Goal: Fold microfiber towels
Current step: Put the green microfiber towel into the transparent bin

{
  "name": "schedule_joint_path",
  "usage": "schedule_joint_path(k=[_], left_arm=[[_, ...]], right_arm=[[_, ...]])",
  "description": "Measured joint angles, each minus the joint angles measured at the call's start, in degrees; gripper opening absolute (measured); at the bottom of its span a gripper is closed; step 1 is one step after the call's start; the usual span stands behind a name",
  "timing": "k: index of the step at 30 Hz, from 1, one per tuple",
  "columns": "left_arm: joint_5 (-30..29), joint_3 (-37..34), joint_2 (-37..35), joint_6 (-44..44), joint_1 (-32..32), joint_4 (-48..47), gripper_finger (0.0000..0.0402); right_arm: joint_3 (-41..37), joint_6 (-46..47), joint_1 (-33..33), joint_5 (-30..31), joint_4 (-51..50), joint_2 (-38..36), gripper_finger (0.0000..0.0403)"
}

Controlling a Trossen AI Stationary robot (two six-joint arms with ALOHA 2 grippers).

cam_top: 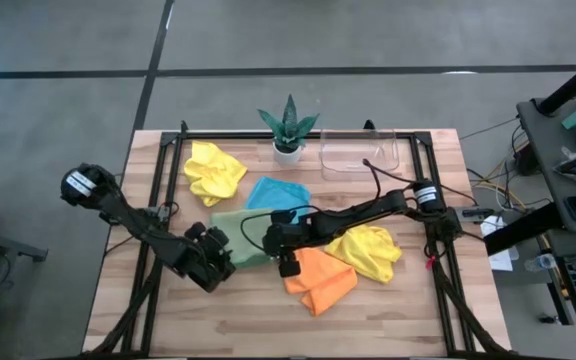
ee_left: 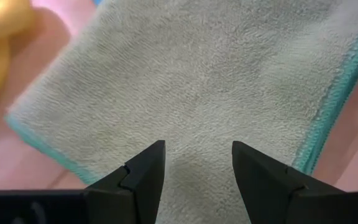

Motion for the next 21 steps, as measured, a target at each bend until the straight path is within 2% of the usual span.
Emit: schedule_joint_path(k=[4,10,12,16,19,21], left_arm=[[0.0,-2.7,0.0,0.0,0.0,5.7,0.0171],[2.5,-4.2,0.4,-1.1,0.0,8.0,0.0171],[4.2,-4.1,0.7,-1.1,-0.1,8.0,0.0171],[6.6,-3.9,1.4,-2.2,-0.1,8.0,0.0171],[7.5,-3.8,1.4,-2.4,-0.1,7.9,0.0171],[8.4,-3.8,1.0,-2.4,-0.1,8.0,0.0171]], right_arm=[[0.0,0.2,0.0,1.0,0.0,-1.4,0.0163],[-0.4,-2.3,-0.4,11.5,2.5,-2.8,0.0105],[-1.8,-2.2,-0.9,10.4,6.9,-2.5,0.0078],[-6.0,0.5,-1.8,2.8,20.5,-0.7,0.0022],[-8.7,3.6,-1.9,0.1,29.9,1.7,0.0012],[-9.5,5.0,-1.9,-0.3,32.4,3.3,0.0012]])
